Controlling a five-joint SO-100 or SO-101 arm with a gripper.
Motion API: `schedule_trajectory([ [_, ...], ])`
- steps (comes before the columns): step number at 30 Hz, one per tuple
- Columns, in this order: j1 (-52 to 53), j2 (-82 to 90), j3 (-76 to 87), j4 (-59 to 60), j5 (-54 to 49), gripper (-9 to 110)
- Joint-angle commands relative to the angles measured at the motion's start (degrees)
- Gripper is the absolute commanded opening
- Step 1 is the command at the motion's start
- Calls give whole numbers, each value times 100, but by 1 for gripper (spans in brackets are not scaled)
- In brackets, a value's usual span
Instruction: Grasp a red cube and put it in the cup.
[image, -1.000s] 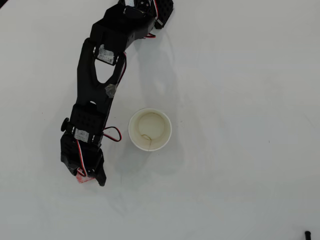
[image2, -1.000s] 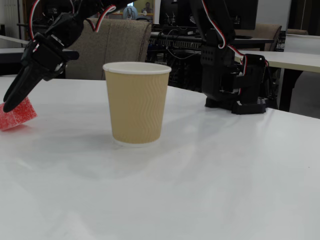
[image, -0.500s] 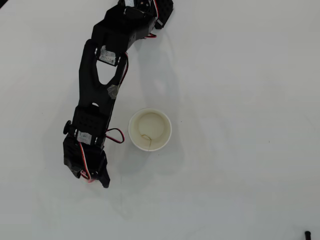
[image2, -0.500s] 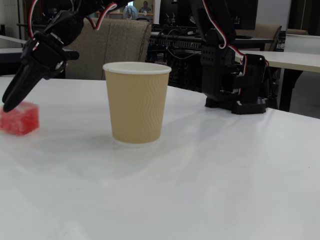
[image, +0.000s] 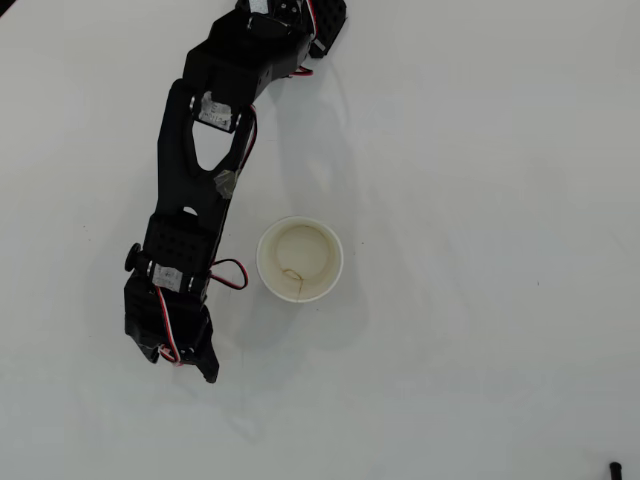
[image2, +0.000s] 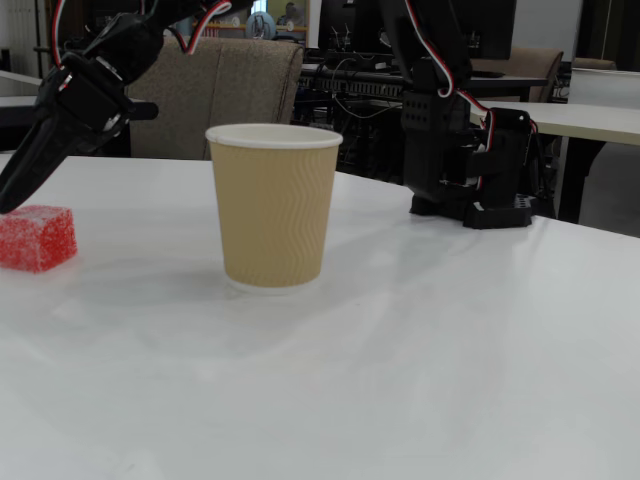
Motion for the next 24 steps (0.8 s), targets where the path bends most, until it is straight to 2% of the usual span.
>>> schedule_trajectory([
  [1,141,237,-668,-167,-35,31],
  [24,62,-457,-721,-246,-132,34],
])
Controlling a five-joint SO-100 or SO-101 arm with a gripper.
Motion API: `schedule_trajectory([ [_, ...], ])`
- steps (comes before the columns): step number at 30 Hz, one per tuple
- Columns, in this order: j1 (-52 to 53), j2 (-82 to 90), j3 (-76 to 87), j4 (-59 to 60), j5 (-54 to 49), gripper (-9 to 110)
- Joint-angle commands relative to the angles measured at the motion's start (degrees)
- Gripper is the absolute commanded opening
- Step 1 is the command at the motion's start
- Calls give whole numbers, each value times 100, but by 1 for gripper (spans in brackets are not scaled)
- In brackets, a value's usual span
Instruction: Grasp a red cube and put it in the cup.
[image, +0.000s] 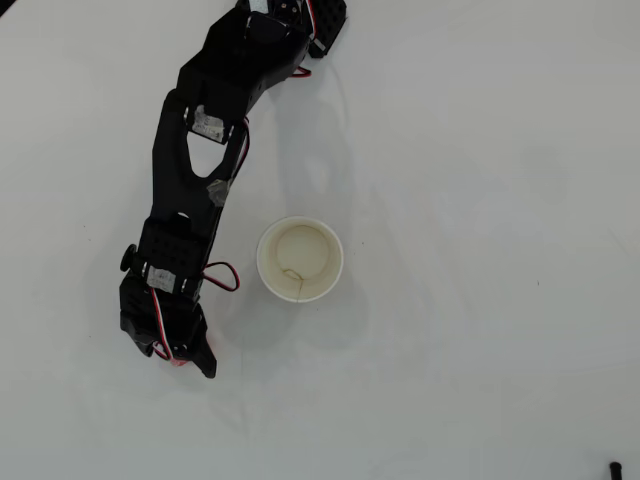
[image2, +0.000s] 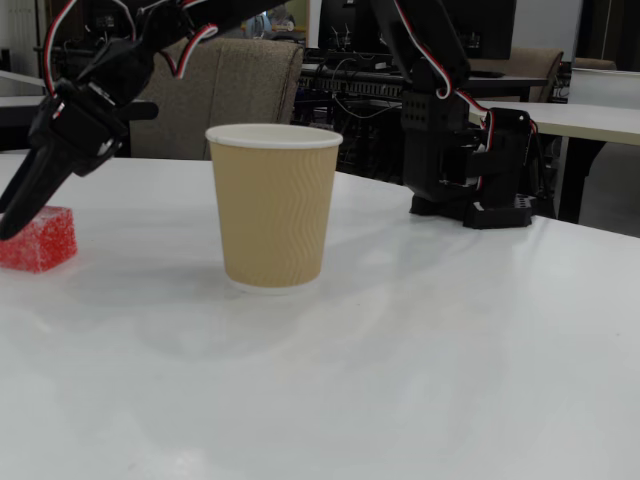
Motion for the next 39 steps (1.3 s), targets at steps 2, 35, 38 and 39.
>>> schedule_trajectory([
  [2,-114,123,-448,-97,-62,34],
  [35,-141,-193,-580,-281,-211,34],
  [38,-132,-308,-580,-281,-211,34],
  [39,-132,-334,-580,-281,-211,34],
])
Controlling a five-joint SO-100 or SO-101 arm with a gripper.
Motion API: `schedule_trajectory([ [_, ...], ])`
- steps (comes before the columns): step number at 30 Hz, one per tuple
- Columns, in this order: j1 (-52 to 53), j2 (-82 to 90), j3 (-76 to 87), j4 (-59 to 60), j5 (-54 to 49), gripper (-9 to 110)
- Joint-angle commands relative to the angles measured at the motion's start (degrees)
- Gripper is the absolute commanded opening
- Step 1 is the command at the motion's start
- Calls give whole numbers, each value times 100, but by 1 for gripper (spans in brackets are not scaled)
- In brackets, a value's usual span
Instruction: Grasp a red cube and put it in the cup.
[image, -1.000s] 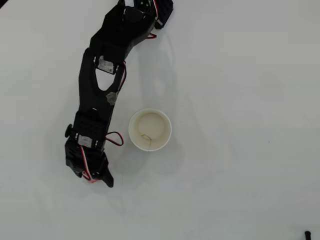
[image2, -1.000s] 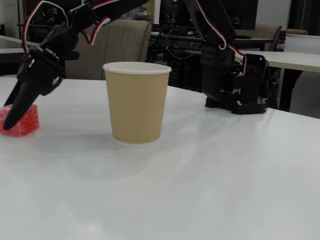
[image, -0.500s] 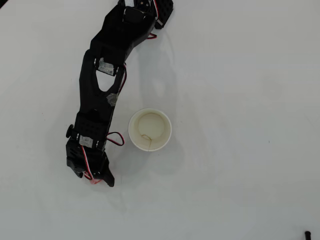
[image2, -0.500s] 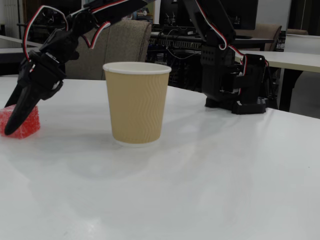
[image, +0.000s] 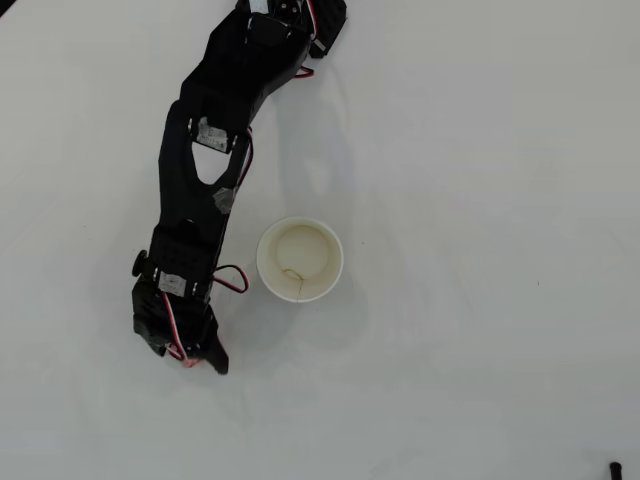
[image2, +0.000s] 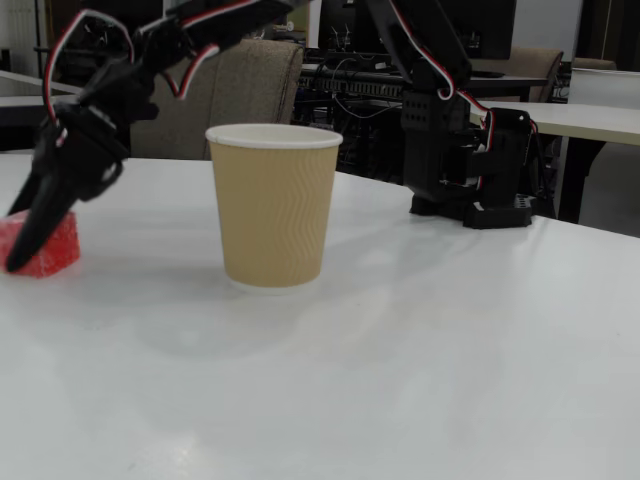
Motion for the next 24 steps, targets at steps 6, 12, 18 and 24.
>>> schedule_trajectory([
  [6,35,79,-475,-105,-53,34],
  [12,26,62,-483,-114,-70,30],
  [18,9,53,-510,-167,-70,17],
  [24,9,53,-519,-229,-70,12],
])
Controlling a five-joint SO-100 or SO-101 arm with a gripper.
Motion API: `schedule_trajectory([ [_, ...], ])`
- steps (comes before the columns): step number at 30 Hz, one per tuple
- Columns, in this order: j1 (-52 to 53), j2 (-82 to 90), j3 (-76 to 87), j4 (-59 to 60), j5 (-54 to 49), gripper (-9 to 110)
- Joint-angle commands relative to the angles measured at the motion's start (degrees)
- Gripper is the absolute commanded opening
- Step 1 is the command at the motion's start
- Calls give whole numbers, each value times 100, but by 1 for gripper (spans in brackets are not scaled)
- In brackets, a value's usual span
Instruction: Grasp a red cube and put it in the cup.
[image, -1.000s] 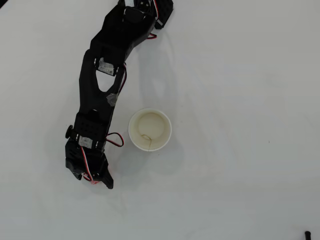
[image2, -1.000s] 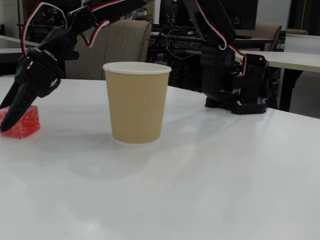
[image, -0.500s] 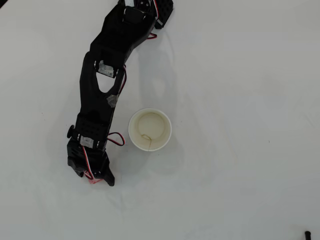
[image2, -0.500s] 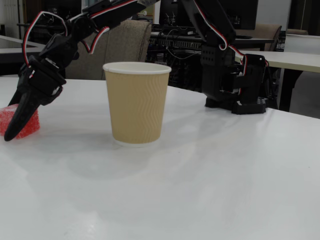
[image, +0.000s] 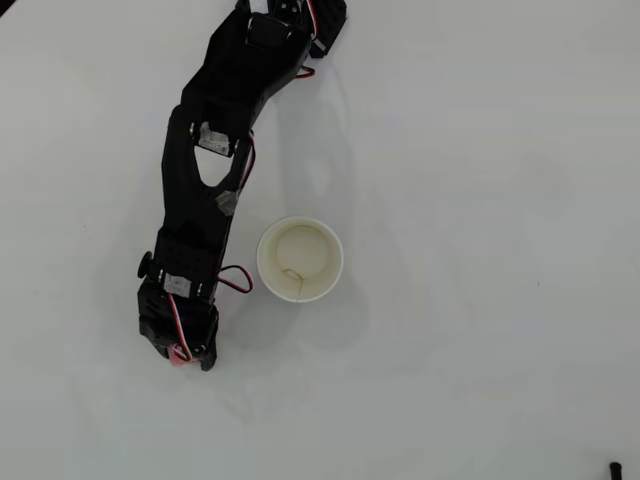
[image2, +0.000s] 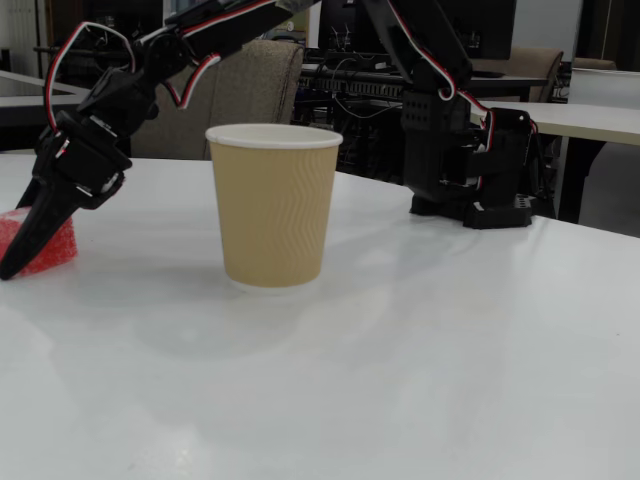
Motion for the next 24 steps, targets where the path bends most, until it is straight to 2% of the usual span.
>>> schedule_trajectory([
  [1,62,114,-510,-97,-88,11],
  [24,-18,519,-563,-105,185,9],
])
